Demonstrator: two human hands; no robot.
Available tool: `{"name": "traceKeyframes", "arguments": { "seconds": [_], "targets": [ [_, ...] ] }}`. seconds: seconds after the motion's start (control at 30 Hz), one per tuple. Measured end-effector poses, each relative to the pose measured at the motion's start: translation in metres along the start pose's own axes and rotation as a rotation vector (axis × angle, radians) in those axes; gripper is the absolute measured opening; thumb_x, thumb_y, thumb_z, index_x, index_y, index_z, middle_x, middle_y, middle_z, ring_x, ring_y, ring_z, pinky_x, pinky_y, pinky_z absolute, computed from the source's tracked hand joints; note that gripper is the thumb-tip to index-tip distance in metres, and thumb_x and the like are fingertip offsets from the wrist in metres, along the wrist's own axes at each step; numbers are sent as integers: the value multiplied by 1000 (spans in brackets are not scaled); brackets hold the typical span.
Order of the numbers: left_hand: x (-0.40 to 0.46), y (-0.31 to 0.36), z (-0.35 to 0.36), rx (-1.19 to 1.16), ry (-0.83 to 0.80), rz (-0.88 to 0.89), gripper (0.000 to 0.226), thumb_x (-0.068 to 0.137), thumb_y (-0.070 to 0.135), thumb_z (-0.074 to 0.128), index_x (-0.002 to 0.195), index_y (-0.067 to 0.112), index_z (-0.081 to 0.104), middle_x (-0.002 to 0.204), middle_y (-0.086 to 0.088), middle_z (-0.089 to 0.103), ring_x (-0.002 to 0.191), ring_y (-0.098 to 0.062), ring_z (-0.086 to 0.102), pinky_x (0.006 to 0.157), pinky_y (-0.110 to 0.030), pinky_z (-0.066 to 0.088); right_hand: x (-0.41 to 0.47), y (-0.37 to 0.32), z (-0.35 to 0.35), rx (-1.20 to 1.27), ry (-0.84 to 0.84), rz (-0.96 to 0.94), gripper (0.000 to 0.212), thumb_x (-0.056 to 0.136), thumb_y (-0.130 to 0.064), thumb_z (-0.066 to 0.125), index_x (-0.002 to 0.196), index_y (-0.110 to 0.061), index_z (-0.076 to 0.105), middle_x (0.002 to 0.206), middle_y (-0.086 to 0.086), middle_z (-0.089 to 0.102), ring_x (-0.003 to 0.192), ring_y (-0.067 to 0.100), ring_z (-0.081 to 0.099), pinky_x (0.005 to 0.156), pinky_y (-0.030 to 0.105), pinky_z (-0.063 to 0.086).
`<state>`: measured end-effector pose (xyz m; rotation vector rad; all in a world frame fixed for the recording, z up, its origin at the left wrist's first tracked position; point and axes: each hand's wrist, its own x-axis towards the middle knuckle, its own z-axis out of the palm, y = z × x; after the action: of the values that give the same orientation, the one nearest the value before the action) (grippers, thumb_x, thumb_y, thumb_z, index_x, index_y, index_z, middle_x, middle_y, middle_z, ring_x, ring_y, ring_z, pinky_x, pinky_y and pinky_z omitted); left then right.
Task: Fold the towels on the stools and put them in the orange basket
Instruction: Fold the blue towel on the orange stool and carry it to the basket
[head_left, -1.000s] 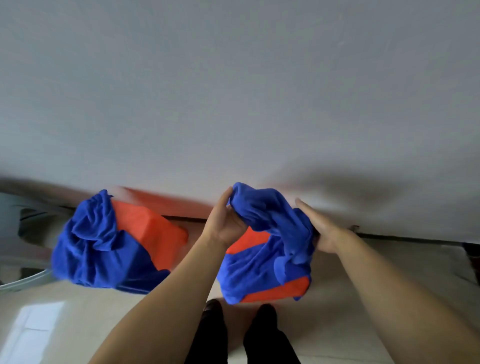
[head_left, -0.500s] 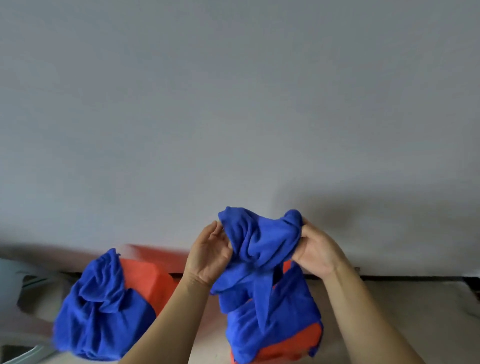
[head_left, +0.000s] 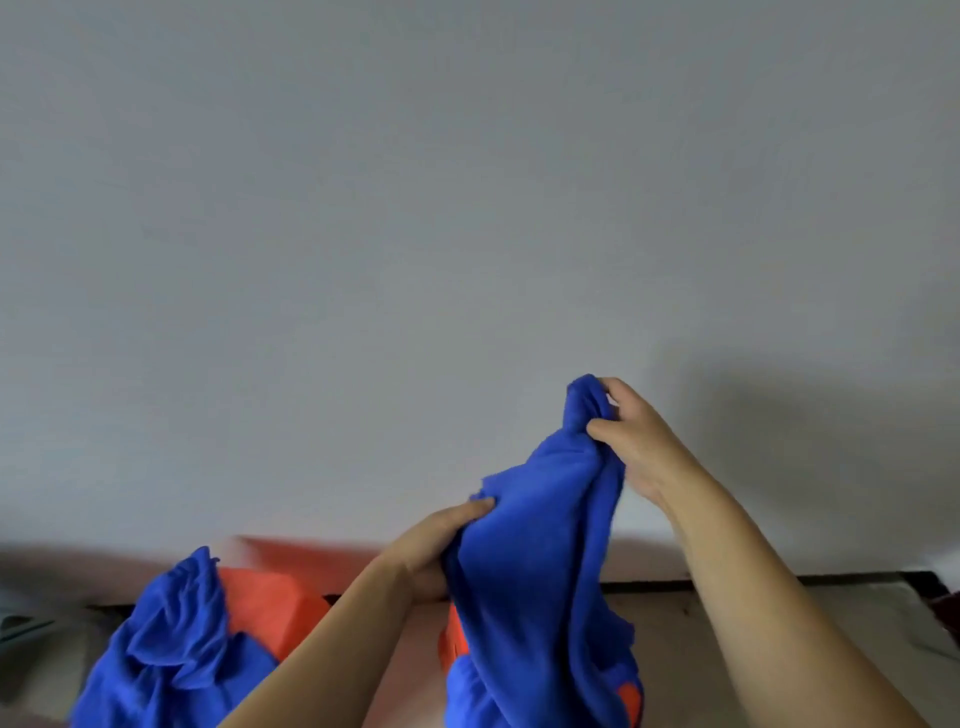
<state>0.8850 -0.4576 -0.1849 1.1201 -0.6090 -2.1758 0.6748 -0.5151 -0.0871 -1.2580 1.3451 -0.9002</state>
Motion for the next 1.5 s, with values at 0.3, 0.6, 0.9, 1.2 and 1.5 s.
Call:
{"name": "traceKeyframes", "arguments": {
  "seconds": [0.3, 0.6, 0.9, 1.2, 1.5],
  "targets": [
    [-40, 72, -7, 225, -225, 284, 60, 78, 17, 60, 137, 16, 48, 130, -11, 56, 116, -27, 55, 89, -37, 50, -3, 26, -61, -744, 345, 28, 33, 86, -1, 48, 117, -11, 43, 97, 9, 55, 74, 25, 50, 64, 31, 41],
    [-54, 111, -22, 344, 226, 273, 60, 81, 0, 64, 137, 13, 48, 112, -10, 64, 98, -22, 63, 78, -32, 54, 7, 24, -87, -560, 480, 85, 20, 85, -9, 48, 83, 9, 58, 73, 21, 58, 74, 36, 66, 71, 41, 56],
    [-43, 113, -15, 109, 454, 523, 35, 92, -4, 49, 124, 8, 57, 88, -8, 55, 79, -18, 55, 69, -28, 51, 13, 20, -87, 99, 420, 360, 16, 84, -11, 44, 72, -12, 54, 68, 5, 50, 59, 20, 49, 57, 27, 42],
    [-57, 133, -19, 369, 379, 384, 22, 92, -3, 50, 99, 10, 66, 103, -14, 62, 87, -20, 61, 78, -29, 53, 9, 6, -107, 269, 278, 125, 15, 97, -17, 48, 87, -16, 59, 90, 3, 64, 80, 17, 61, 72, 31, 49],
    [-56, 112, -4, 740, 40, 86, 33, 85, -17, 47, 108, -2, 65, 99, -15, 70, 83, -18, 67, 71, -21, 54, 19, 0, -130, 319, 358, 61, 12, 96, -21, 50, 92, -21, 61, 100, 0, 65, 90, 15, 63, 76, 30, 49]
  ]
}}
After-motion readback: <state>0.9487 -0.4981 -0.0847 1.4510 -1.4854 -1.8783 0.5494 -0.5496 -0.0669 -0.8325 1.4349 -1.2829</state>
